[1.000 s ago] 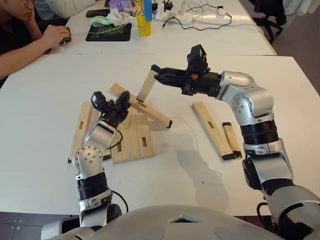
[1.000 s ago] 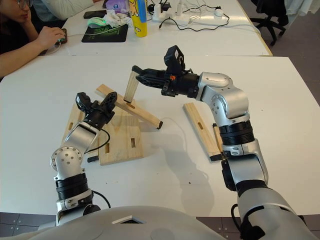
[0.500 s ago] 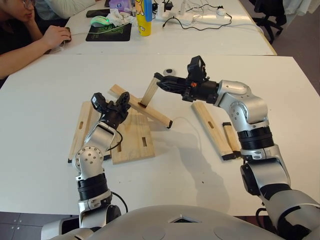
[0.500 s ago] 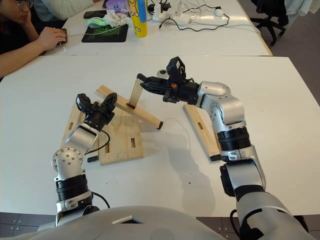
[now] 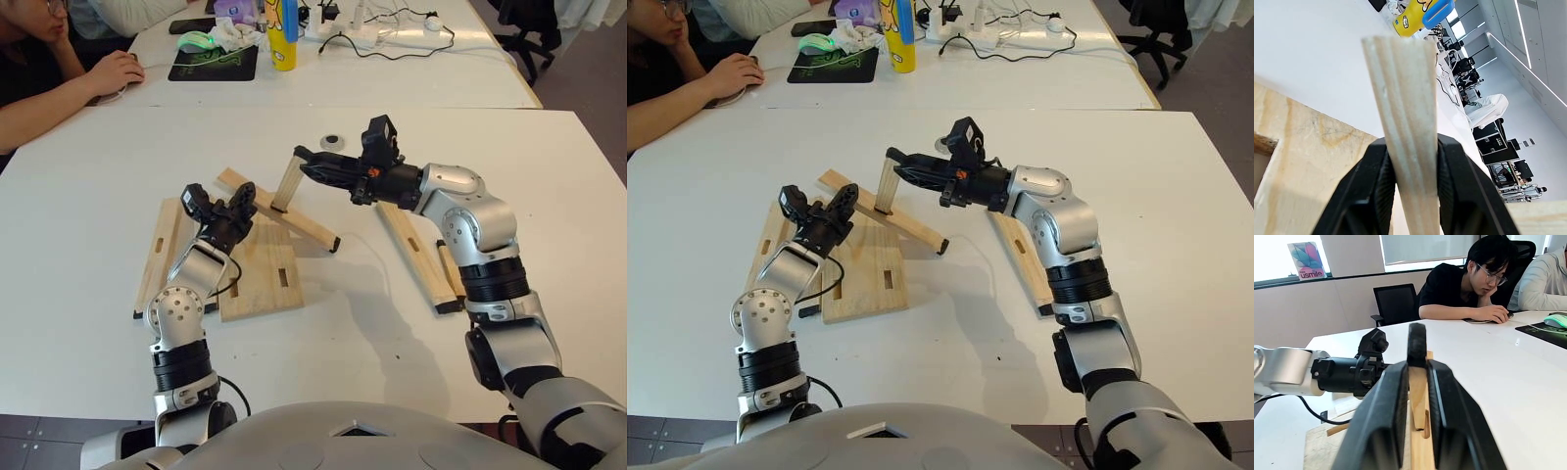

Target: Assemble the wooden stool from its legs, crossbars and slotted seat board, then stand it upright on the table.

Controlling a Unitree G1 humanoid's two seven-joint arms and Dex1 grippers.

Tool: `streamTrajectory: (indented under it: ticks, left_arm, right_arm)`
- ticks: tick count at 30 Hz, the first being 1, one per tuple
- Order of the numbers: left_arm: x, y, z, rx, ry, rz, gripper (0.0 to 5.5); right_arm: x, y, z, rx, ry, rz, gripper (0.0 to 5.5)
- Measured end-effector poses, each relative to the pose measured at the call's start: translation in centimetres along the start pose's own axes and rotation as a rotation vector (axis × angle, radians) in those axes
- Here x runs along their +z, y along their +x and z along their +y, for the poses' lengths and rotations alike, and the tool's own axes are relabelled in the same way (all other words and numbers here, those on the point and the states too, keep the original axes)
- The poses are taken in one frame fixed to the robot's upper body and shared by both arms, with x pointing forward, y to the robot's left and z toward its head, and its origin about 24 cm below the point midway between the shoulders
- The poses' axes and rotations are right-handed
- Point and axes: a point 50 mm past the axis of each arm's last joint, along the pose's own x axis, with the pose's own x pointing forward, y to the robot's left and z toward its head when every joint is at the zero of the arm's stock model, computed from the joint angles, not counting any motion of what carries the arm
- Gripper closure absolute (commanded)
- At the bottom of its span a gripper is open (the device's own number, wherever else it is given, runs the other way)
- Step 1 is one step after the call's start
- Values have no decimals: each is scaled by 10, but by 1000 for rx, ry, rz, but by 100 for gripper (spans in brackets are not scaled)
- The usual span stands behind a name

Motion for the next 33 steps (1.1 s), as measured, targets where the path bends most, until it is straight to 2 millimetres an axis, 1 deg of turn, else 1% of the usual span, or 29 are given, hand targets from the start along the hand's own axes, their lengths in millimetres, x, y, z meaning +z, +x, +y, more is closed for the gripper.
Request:
streamTrajectory:
  ticks: [5, 13, 21, 27, 29, 33]
  left_arm:
    - [0, 0, 1, 3, -5, -1, 446]
    - [-1, 0, 3, 8, -11, 0, 446]
    - [-2, -2, 6, 24, -17, -5, 446]
    - [-3, -3, 8, 33, -20, -7, 446]
    - [-3, -3, 8, 34, -20, -7, 446]
    - [-3, -3, 8, 31, -16, -5, 446]
  right_arm:
    - [-9, 0, -5, -22, 5, 14, 507]
    - [-12, -5, -8, -22, 27, 24, 507]
    - [-16, 1, 4, -26, -15, 24, 507]
    - [-17, 5, 7, -40, -37, 49, 507]
    - [-17, 4, 6, -39, -51, 61, 507]
    - [-16, -4, 8, -32, -78, 102, 507]
